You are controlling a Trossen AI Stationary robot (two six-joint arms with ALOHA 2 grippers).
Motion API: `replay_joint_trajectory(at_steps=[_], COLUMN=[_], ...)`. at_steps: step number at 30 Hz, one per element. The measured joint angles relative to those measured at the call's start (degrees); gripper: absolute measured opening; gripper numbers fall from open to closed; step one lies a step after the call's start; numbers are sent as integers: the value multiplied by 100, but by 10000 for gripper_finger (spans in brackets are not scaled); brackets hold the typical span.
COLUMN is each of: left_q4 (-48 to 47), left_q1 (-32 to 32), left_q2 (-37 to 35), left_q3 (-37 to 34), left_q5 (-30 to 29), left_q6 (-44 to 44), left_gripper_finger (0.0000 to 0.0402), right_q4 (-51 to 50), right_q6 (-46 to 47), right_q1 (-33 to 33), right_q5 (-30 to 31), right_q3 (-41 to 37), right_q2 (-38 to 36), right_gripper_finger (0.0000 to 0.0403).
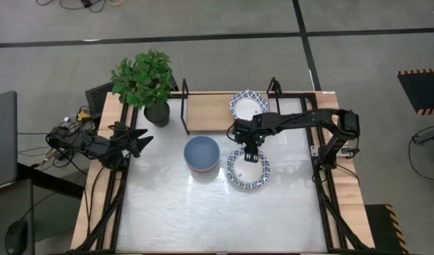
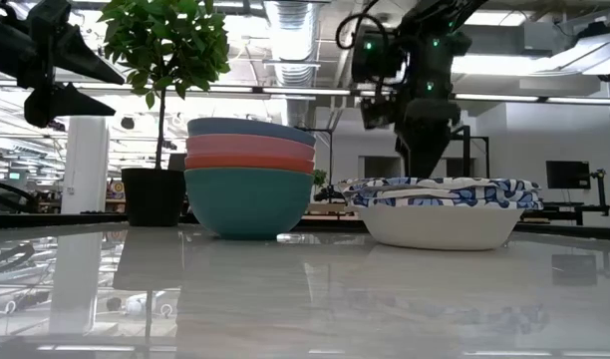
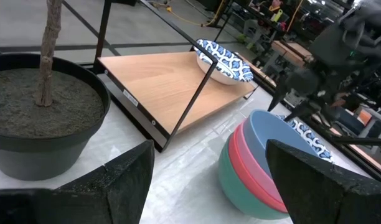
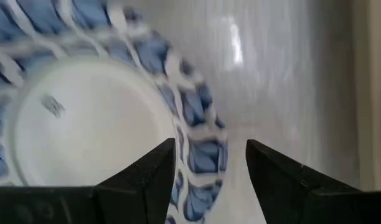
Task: Place and stack bowls onto a shelf
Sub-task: Stack the blue patterned bowl on top of the blue patterned bowl on the shelf
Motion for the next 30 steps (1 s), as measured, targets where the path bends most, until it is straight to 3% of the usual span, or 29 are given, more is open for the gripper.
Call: replay_joint_trajectory(at_steps=[30], left_q4=[2], left_q1=[0], left_q2=[0], left_q3=[0], left_q5=[0], left_q6=[-2], left_gripper_finger=[293], right_q4=[-97], right_q6=[229], right_q1=[410], right_q5=[-4], right_q3=[13], right_q2=[20], right_gripper_finger=[213])
